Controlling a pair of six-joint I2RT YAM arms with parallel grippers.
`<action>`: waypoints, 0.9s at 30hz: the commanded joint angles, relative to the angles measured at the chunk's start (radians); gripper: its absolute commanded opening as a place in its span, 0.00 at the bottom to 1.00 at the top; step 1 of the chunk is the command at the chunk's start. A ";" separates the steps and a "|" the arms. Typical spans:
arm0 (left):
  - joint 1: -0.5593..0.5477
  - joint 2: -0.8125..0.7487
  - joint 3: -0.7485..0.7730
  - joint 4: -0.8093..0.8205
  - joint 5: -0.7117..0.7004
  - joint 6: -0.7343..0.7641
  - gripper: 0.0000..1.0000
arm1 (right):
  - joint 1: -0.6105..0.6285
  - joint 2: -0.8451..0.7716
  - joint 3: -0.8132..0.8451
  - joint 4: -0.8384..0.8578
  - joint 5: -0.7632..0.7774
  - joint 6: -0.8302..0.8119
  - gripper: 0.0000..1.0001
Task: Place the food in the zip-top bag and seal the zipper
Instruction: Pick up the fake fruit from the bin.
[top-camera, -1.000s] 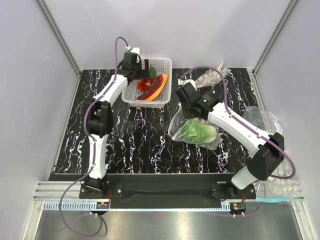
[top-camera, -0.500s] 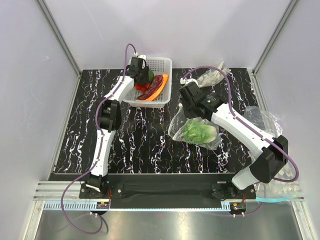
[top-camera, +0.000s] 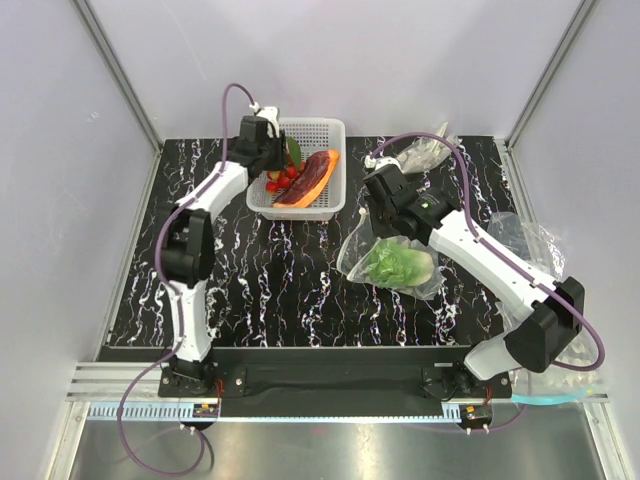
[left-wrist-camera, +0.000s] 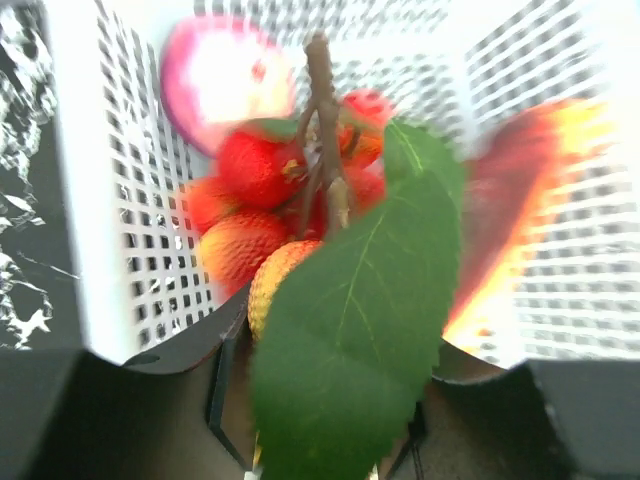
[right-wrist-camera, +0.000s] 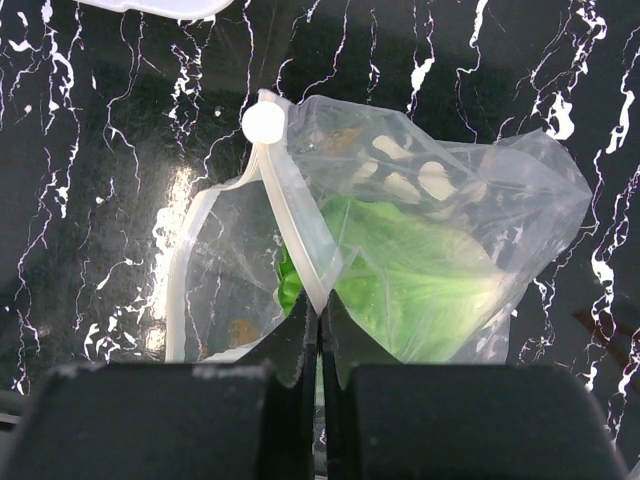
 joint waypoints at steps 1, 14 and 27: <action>-0.006 -0.252 -0.105 0.235 0.103 -0.069 0.06 | -0.011 -0.037 0.004 0.035 -0.001 -0.002 0.00; -0.055 -0.666 -0.479 0.329 0.137 -0.152 0.06 | -0.023 -0.046 0.055 0.018 0.005 -0.014 0.00; -0.250 -0.973 -0.792 0.421 0.131 -0.230 0.07 | -0.037 -0.089 0.020 0.071 -0.022 0.025 0.00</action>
